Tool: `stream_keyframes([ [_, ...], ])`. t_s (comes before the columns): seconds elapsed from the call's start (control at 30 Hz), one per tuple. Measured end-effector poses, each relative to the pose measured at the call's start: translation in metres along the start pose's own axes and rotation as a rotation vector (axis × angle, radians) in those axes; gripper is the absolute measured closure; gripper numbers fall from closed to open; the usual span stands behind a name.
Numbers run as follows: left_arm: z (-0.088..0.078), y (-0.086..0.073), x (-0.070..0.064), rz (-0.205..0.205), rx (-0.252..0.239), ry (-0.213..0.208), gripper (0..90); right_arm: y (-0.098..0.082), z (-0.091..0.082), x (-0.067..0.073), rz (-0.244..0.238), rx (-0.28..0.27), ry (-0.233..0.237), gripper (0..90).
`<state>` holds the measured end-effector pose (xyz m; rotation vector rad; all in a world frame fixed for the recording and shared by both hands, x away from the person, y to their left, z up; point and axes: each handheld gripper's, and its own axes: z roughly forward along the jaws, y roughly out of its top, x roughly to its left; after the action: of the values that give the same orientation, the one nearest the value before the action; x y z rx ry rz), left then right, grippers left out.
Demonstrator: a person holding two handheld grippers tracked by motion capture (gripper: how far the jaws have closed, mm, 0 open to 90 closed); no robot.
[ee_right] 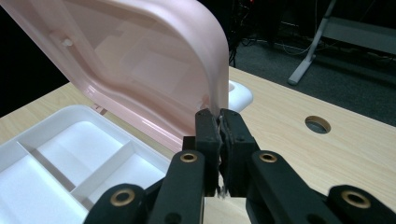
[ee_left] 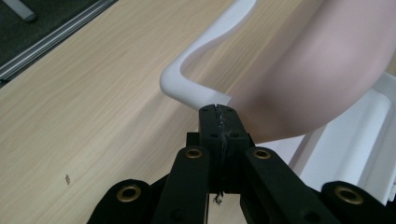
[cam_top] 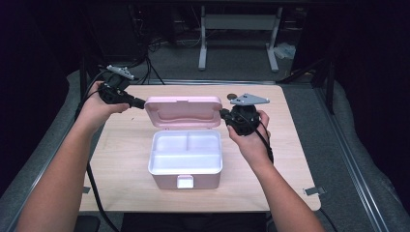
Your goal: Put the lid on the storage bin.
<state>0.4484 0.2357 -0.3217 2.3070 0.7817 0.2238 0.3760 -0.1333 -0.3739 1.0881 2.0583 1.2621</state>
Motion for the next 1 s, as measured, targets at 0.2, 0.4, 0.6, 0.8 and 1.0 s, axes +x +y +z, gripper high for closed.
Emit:
stream_keyframes([
  [0.2, 0.001, 0.005, -0.004, 0.027, -0.002, -0.017, 90.0, -0.003, -0.001, 0.000, 0.005, -0.012, 0.006, 86.2],
  [0.4, 0.001, 0.005, -0.006, 0.043, 0.007, -0.025, 90.0, -0.006, -0.003, -0.002, 0.011, -0.022, 0.024, 85.4],
  [0.6, -0.002, 0.005, -0.011, 0.067, 0.018, -0.029, 90.0, -0.008, -0.005, -0.003, 0.012, -0.026, 0.044, 84.9],
  [0.8, -0.002, 0.000, -0.015, 0.081, 0.012, -0.043, 90.0, -0.012, -0.008, 0.000, 0.007, -0.030, 0.053, 84.4],
  [1.0, -0.005, -0.006, -0.020, 0.096, 0.015, -0.056, 90.0, -0.016, -0.013, 0.004, -0.008, -0.028, 0.054, 83.8],
])
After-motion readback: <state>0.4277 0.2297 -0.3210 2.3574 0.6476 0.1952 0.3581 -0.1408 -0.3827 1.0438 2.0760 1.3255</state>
